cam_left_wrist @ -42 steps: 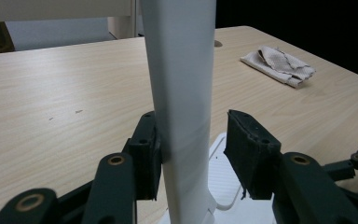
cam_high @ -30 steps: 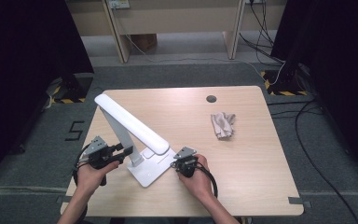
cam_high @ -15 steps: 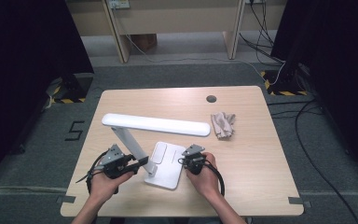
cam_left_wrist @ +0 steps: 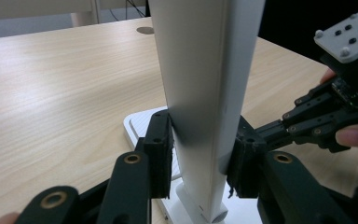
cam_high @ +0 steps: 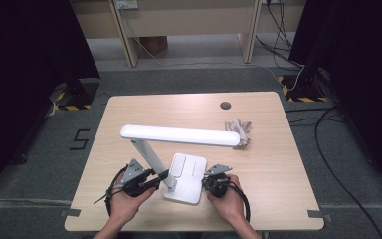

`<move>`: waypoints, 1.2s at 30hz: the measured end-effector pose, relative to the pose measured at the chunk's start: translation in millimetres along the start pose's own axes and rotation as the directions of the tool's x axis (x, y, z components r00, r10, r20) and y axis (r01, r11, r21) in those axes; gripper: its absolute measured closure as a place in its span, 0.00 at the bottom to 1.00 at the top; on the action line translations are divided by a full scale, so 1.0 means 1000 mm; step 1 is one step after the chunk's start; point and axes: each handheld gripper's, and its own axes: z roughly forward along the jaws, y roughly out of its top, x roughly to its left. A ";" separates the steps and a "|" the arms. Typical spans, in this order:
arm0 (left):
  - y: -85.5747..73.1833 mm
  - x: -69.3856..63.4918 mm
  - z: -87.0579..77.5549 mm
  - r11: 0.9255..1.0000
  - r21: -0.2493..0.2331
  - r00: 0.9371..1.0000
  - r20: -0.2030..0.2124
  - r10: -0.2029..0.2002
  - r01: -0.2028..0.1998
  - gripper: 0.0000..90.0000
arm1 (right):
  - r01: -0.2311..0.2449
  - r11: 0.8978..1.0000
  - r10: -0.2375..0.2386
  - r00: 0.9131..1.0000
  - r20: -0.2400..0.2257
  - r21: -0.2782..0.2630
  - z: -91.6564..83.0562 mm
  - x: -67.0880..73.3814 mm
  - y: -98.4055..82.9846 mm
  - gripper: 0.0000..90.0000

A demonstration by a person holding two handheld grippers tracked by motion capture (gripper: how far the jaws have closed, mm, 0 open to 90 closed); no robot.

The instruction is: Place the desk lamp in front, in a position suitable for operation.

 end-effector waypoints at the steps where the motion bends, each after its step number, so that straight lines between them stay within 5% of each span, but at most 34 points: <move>1: 0.000 0.000 0.000 1.000 0.000 1.000 0.000 0.000 0.000 0.73 | 0.000 1.000 0.000 1.000 0.000 0.000 0.000 0.000 0.000 1.00; 6: 0.001 -0.006 0.005 1.000 0.002 1.000 0.006 -0.017 0.017 0.72 | -0.065 0.998 0.065 0.997 0.038 0.001 0.003 -0.012 0.001 1.00; 17: 0.007 0.002 0.018 0.998 -0.007 0.998 -0.007 -0.060 0.060 0.72 | -0.038 0.999 0.040 0.994 0.102 -0.023 0.027 -0.039 0.033 1.00; 20: 0.008 0.003 0.019 0.998 -0.004 0.998 -0.007 -0.057 0.057 0.72 | -0.023 0.999 0.025 0.994 0.109 -0.022 0.027 -0.044 0.039 0.93; 24: 0.006 0.004 0.016 0.998 -0.009 0.998 0.008 -0.057 0.057 0.69 | 0.001 1.000 0.001 0.996 0.095 -0.018 0.016 -0.038 0.036 0.84; 27: 0.006 0.004 0.010 0.999 -0.016 0.999 0.015 -0.049 0.049 0.65 | 0.022 1.000 -0.021 0.999 0.032 -0.017 -0.005 -0.021 0.019 0.72; 28: 0.006 0.004 0.009 0.999 -0.022 0.999 0.015 -0.046 0.046 0.65 | 0.029 1.000 -0.029 0.999 -0.023 -0.010 -0.014 -0.011 0.006 0.67; 36: 0.012 0.003 0.005 0.998 -0.040 0.999 0.002 -0.040 0.040 0.67 | 0.062 0.998 -0.061 0.996 -0.062 0.016 -0.015 0.011 -0.020 0.54</move>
